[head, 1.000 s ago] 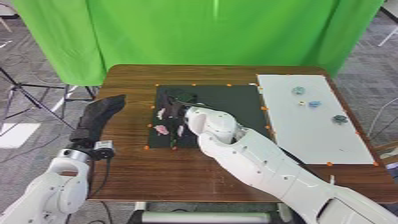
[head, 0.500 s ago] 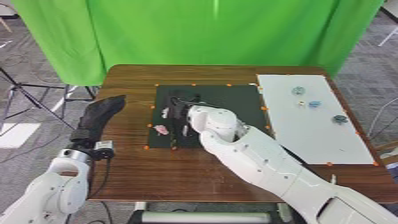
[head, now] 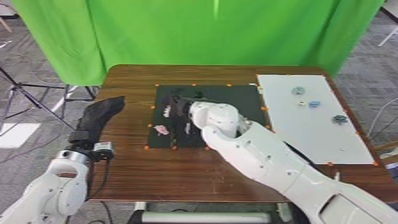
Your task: Arrange flowers
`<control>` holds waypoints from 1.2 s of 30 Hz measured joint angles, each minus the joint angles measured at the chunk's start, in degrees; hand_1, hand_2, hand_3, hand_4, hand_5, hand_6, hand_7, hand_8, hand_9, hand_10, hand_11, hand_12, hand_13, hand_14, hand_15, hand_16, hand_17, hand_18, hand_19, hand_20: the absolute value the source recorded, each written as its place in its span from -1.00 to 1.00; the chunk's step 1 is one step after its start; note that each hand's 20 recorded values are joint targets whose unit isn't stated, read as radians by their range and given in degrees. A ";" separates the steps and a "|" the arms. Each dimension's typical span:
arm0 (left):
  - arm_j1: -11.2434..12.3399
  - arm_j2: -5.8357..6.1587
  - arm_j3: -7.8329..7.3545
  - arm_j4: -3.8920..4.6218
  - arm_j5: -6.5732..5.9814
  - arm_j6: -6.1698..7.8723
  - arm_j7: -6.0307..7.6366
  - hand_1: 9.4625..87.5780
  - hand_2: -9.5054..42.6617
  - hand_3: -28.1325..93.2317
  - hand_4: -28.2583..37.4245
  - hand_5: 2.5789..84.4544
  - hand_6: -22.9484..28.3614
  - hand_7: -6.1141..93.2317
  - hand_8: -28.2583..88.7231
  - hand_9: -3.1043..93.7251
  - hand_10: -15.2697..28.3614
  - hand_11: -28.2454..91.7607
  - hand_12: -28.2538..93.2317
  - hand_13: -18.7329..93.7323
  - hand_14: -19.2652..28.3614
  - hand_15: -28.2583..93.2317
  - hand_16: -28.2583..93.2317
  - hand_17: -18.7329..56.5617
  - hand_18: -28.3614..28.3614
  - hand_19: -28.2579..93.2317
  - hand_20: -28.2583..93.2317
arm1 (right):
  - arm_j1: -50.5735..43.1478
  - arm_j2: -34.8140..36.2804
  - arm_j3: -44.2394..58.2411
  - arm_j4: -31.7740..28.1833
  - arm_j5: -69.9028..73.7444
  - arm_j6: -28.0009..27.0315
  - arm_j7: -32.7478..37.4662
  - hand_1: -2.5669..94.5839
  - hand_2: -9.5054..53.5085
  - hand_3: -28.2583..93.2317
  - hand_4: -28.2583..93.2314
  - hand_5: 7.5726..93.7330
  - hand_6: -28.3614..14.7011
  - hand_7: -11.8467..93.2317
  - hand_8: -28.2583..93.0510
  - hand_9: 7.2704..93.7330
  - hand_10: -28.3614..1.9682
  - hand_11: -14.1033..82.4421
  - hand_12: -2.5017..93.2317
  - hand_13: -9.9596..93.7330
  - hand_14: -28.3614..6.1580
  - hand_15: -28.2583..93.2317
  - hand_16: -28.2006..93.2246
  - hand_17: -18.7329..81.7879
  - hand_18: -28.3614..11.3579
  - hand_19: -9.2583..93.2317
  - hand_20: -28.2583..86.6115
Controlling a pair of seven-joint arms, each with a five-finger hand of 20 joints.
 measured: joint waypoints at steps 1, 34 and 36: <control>0.09 0.00 -0.05 -0.06 0.01 0.01 0.00 -0.67 -0.71 0.54 -0.93 -0.04 0.02 -0.62 -0.63 -0.13 0.31 -0.23 -0.35 -0.12 0.48 -0.41 -0.51 -0.44 0.35 -0.49 -0.33 | 0.19 0.09 -0.02 -0.16 0.20 -0.07 0.13 0.06 -1.00 0.53 -0.80 0.03 0.49 -0.51 -0.68 0.07 -0.18 -0.56 -0.58 0.73 0.44 0.58 -0.11 0.52 -0.18 1.00 0.40; 3.93 -0.60 -2.72 -1.77 0.14 0.19 -0.67 -0.66 -0.73 0.53 -0.92 -0.08 0.00 -0.62 -0.64 -0.13 0.30 -0.23 -0.35 -0.12 0.48 -0.41 -0.51 -0.45 0.36 -0.49 -0.33 | -4.81 19.82 21.69 -24.24 9.72 5.90 3.79 -0.61 -1.00 0.36 -0.92 -0.38 0.16 -0.74 -0.60 -0.33 -0.50 -0.65 -0.64 0.63 0.12 0.55 -0.11 0.39 -0.48 0.98 0.33; 4.61 -0.83 -3.31 -2.15 0.14 0.23 -0.70 -0.66 -0.72 0.53 -0.92 -0.08 0.01 -0.63 -0.63 -0.13 0.30 -0.23 -0.35 -0.12 0.48 -0.41 -0.51 -0.44 0.36 -0.49 -0.33 | -7.14 23.22 25.38 -24.71 9.75 8.24 5.12 -0.62 -1.00 0.33 -0.92 -0.44 0.15 -0.75 -0.59 -0.37 -0.53 -0.66 -0.64 0.61 0.08 0.55 -0.11 0.37 -0.51 0.97 0.32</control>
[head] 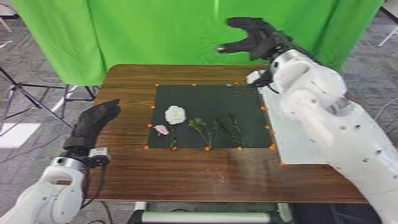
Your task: Arrange flowers
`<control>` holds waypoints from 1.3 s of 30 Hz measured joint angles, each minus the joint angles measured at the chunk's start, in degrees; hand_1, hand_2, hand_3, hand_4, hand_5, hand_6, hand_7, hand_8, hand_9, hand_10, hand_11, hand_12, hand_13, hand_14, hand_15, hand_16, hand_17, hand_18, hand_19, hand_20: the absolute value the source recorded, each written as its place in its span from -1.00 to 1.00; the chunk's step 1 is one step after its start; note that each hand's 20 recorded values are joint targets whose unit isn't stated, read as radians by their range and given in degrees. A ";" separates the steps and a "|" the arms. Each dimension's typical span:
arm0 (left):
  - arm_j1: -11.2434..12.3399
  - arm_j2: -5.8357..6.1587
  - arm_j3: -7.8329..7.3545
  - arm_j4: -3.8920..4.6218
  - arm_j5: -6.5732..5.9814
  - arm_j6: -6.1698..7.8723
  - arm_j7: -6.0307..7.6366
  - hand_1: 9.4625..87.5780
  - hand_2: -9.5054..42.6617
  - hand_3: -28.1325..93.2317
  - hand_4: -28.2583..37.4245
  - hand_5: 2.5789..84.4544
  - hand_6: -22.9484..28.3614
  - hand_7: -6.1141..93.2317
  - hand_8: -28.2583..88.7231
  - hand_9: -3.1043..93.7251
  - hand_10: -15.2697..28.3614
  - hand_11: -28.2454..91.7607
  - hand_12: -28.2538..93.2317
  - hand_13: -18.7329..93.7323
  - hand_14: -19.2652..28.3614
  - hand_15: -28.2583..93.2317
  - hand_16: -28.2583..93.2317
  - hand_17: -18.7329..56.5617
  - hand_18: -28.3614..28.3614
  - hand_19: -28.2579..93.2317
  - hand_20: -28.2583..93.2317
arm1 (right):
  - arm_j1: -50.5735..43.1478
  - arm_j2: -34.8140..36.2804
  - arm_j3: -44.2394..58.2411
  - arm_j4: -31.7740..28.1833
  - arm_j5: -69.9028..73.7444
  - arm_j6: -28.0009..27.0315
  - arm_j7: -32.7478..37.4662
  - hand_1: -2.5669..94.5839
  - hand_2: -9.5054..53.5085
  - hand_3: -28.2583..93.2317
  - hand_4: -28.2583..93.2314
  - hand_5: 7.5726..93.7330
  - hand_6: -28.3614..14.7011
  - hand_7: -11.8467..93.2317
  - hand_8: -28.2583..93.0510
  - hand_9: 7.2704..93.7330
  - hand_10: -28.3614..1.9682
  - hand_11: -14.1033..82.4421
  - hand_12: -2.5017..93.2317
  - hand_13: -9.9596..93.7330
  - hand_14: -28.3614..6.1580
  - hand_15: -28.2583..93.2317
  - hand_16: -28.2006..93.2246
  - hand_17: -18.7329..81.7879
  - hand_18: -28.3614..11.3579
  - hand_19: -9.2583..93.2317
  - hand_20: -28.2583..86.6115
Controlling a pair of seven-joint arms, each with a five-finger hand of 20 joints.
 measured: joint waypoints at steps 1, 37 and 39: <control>0.43 -0.16 -0.30 -0.19 0.00 0.04 0.00 -0.66 -0.72 0.53 -0.92 -0.08 0.02 -0.63 -0.63 -0.13 0.30 -0.23 -0.35 -0.12 0.48 -0.41 -0.51 -0.44 0.36 -0.49 -0.33 | -1.22 1.80 1.54 0.18 -0.02 1.01 0.82 -0.63 -1.00 0.33 -0.92 -0.45 0.14 -0.76 -0.59 -0.38 -0.54 -0.66 -0.64 0.60 0.07 0.55 -0.12 0.37 -0.52 0.97 0.32; 5.93 -0.92 -4.13 -2.13 -2.16 11.23 8.07 -0.71 -0.65 0.57 -1.00 0.04 0.07 -0.56 -0.66 -0.05 0.33 -0.19 -0.37 -0.07 0.47 -0.39 -0.53 -0.39 0.32 -0.49 -0.32 | -37.65 11.50 25.66 6.97 -3.83 2.46 17.03 -0.04 -1.00 0.50 -0.88 0.00 0.21 -0.52 -0.65 0.03 -0.42 -0.44 -0.44 0.65 0.20 0.58 -0.15 0.41 -0.43 0.99 0.30; 6.33 -0.93 -4.30 -2.19 -2.15 10.97 7.78 -0.72 -0.64 0.57 -1.00 0.04 0.07 -0.56 -0.66 -0.05 0.33 -0.19 -0.37 -0.07 0.47 -0.39 -0.53 -0.39 0.32 -0.49 -0.32 | -38.12 11.34 25.72 6.94 -3.86 3.25 18.76 0.07 -1.00 0.50 -0.87 0.11 0.23 -0.49 -0.66 0.16 -0.36 -0.31 -0.41 0.68 0.25 0.59 -0.14 0.44 -0.40 0.99 0.31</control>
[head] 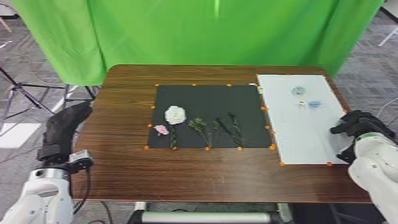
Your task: Arrange flowers
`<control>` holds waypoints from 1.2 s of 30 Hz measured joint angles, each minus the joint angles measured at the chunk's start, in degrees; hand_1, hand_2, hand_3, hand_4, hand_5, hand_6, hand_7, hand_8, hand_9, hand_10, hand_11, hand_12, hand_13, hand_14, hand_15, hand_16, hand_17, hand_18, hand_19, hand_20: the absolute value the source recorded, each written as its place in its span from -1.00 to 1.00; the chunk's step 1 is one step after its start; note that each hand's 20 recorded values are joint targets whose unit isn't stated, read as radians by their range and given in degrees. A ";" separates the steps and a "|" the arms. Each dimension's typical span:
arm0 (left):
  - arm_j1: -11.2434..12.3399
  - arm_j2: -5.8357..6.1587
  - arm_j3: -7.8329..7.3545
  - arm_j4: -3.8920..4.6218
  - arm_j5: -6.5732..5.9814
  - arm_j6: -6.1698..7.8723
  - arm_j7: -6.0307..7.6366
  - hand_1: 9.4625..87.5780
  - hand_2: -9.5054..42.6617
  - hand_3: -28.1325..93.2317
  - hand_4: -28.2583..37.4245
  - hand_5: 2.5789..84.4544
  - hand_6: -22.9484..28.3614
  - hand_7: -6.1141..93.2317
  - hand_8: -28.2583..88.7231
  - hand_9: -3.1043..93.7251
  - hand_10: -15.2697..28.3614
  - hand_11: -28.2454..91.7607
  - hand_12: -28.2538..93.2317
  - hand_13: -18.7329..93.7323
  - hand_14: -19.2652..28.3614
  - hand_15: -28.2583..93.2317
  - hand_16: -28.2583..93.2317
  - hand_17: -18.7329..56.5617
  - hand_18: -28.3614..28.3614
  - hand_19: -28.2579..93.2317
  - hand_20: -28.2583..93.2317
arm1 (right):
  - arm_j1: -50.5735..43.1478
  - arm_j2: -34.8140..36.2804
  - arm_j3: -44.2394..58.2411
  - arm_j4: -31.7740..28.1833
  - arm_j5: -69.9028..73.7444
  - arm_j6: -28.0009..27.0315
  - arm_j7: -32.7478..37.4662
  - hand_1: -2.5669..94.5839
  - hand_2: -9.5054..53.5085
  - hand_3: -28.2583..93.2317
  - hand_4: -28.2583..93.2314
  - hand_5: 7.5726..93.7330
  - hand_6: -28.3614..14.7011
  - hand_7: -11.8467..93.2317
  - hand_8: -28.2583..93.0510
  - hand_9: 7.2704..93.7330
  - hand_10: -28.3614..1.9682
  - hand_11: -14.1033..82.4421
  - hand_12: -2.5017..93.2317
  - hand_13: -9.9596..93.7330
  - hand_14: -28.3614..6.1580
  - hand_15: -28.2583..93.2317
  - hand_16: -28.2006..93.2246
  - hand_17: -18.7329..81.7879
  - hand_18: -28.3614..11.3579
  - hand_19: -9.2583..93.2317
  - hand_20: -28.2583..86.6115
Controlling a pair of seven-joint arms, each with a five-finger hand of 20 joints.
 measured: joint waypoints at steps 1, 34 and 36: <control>0.17 -0.01 -0.07 -0.01 0.00 -0.12 -0.13 -0.71 -0.64 0.57 -1.00 0.04 0.07 -0.56 -0.65 -0.05 0.33 -0.19 -0.37 -0.07 0.47 -0.39 -0.53 -0.39 0.32 -0.49 -0.32 | -0.18 -0.09 0.03 -0.02 -0.04 0.80 0.40 0.12 -1.00 0.49 -0.87 0.16 0.23 -0.48 -0.66 0.21 -0.32 -0.26 -0.40 0.69 0.27 0.59 -0.14 0.45 -0.39 1.00 0.32; -2.54 1.65 2.25 1.58 -0.71 -2.51 -1.90 -0.73 -0.61 0.56 -1.00 0.04 0.08 -0.58 -0.65 -0.06 0.32 -0.20 -0.37 -0.07 0.48 -0.39 -0.53 -0.40 0.33 -0.49 -0.32 | 44.99 -10.79 -53.00 4.14 4.75 7.68 -23.92 0.44 -0.98 0.29 -0.82 0.60 0.30 -0.37 -0.45 0.78 0.06 -0.54 -0.02 0.81 0.47 0.59 -0.07 0.57 -0.22 1.00 0.45; -3.06 1.65 2.35 1.59 -0.65 -3.40 -2.43 -0.74 -0.61 0.56 -1.00 0.03 0.08 -0.59 -0.65 -0.06 0.32 -0.20 -0.37 -0.07 0.48 -0.39 -0.53 -0.40 0.33 -0.49 -0.32 | 46.92 -13.38 -55.54 4.15 4.63 6.93 -24.04 0.44 -0.98 0.29 -0.82 0.60 0.30 -0.36 -0.45 0.78 0.06 -0.54 -0.02 0.81 0.47 0.59 -0.07 0.57 -0.22 1.00 0.45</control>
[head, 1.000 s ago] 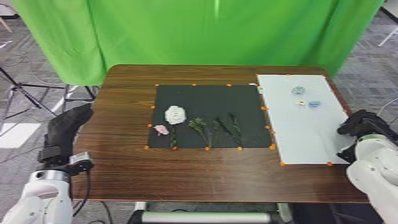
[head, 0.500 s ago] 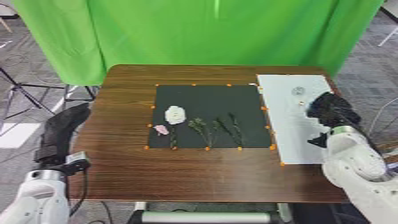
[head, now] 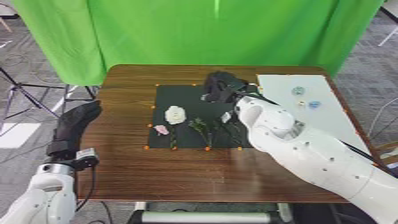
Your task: Arrange flowers
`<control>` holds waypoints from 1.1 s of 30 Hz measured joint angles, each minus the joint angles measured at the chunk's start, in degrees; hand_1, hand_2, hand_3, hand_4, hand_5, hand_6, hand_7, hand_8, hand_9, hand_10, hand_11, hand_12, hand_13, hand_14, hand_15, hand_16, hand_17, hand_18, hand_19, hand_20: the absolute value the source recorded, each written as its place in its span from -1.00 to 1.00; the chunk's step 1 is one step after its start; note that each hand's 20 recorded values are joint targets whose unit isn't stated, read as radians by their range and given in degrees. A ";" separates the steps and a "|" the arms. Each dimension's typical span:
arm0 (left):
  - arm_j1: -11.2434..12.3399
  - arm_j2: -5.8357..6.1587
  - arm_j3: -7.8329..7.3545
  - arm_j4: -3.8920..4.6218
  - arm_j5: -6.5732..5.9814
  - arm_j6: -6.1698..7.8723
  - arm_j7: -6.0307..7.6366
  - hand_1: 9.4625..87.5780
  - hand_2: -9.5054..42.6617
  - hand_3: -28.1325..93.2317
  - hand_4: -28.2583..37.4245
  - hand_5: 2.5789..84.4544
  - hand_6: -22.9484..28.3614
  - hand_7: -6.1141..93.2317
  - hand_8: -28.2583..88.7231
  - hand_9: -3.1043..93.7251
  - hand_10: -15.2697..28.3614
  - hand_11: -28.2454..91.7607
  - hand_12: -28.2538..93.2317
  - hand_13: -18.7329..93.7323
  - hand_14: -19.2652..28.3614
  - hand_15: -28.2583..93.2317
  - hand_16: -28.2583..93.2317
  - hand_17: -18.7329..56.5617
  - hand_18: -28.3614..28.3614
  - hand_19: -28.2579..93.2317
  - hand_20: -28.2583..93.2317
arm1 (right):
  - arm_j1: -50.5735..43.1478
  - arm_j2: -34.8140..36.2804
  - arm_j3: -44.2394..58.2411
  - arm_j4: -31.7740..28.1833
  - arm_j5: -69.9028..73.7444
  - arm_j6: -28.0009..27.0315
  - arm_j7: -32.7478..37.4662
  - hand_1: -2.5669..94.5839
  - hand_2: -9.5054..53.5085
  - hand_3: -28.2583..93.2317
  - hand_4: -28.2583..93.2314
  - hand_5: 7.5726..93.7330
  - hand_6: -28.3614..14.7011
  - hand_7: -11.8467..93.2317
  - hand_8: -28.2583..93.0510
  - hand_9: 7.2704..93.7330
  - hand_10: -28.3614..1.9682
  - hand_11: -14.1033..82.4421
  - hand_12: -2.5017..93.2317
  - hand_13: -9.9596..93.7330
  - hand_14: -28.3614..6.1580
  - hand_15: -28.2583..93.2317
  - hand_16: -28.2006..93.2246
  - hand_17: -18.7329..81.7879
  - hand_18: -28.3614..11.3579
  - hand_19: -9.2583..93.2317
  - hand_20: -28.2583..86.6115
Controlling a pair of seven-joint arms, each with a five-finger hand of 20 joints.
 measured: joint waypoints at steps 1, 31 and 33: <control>-0.09 0.00 -0.07 -0.02 0.05 -0.49 -0.32 -0.74 -0.61 0.56 -1.00 0.03 0.08 -0.59 -0.64 -0.06 0.32 -0.20 -0.37 -0.07 0.48 -0.39 -0.53 -0.40 0.33 -0.49 -0.32 | 0.39 -1.32 -0.51 0.00 -0.12 -0.61 -0.16 0.44 -0.98 0.29 -0.82 0.60 0.30 -0.36 -0.45 0.78 0.07 -0.54 -0.02 0.81 0.47 0.59 -0.07 0.57 -0.22 1.00 0.45; 0.21 -0.19 -0.98 -0.15 0.73 -4.26 -3.19 -0.74 -0.60 0.55 -1.00 0.02 0.08 -0.61 -0.64 -0.07 0.33 -0.21 -0.36 -0.08 0.48 -0.39 -0.52 -0.41 0.33 -0.48 -0.33 | -1.76 -6.35 -2.49 3.89 -3.58 -5.04 -1.00 0.42 -0.97 0.30 -0.83 0.59 0.34 -0.33 -0.46 0.77 0.10 -0.55 -0.03 0.81 0.46 0.59 -0.07 0.56 -0.23 1.00 0.48; 0.22 -0.22 -0.98 -0.15 0.73 -4.34 -3.30 -0.74 -0.60 0.55 -1.00 0.02 0.08 -0.61 -0.64 -0.08 0.33 -0.21 -0.36 -0.08 0.48 -0.39 -0.52 -0.41 0.33 -0.48 -0.33 | -1.72 -6.42 -2.40 4.06 -3.76 -5.00 -1.01 0.42 -0.97 0.31 -0.83 0.59 0.34 -0.33 -0.46 0.77 0.10 -0.55 -0.03 0.81 0.46 0.59 -0.07 0.56 -0.23 1.00 0.48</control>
